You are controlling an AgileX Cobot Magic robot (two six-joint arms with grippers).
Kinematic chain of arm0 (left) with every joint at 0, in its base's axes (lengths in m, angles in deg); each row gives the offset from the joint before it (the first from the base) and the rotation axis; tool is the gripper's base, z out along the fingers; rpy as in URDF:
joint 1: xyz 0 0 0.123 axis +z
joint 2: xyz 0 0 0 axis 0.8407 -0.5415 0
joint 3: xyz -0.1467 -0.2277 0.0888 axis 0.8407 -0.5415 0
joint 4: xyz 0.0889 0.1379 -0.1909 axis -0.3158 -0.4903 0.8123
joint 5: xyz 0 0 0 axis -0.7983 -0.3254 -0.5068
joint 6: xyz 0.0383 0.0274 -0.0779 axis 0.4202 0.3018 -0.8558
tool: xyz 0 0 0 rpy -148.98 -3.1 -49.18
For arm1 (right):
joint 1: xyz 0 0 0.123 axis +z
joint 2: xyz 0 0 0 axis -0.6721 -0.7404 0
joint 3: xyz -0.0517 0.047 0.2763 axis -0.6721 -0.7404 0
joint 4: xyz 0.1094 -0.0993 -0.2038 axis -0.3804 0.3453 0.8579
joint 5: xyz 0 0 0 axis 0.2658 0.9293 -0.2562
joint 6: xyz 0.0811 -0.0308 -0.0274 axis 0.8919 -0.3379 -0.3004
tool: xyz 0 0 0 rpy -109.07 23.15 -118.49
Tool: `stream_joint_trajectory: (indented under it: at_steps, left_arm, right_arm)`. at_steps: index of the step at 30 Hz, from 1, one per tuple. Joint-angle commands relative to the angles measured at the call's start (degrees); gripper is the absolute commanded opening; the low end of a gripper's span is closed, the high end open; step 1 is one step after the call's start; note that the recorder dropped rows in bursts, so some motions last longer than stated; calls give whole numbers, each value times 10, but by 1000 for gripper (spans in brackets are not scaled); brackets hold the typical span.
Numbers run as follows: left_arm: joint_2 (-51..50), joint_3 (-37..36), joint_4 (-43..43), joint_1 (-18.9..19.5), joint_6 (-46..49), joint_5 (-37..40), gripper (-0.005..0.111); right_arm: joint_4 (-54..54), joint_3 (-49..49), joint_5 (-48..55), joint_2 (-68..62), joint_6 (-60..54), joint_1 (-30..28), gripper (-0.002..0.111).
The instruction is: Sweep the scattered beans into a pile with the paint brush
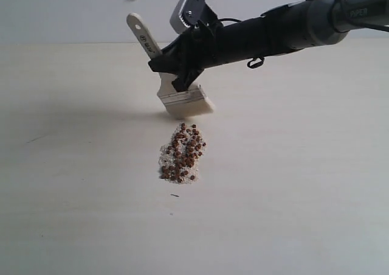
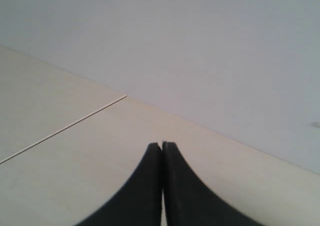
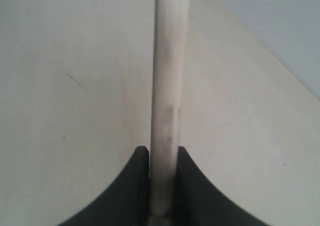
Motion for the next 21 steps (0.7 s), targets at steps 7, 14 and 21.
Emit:
stream_joint_trajectory:
  at_steps: [7,14,21]
  left_arm:
    - [3,-1,1,-4,-2,-2,0]
    - [3,-1,1,-4,-2,-2,0]
    - [3,-1,1,-4,-2,-2,0]
  right_arm:
    - [-51,6,209,-70,-11,-79,0]
    - [-54,6,225,-80,-6,-80,0]
    - [-40,6,225,-79,23,-80,0]
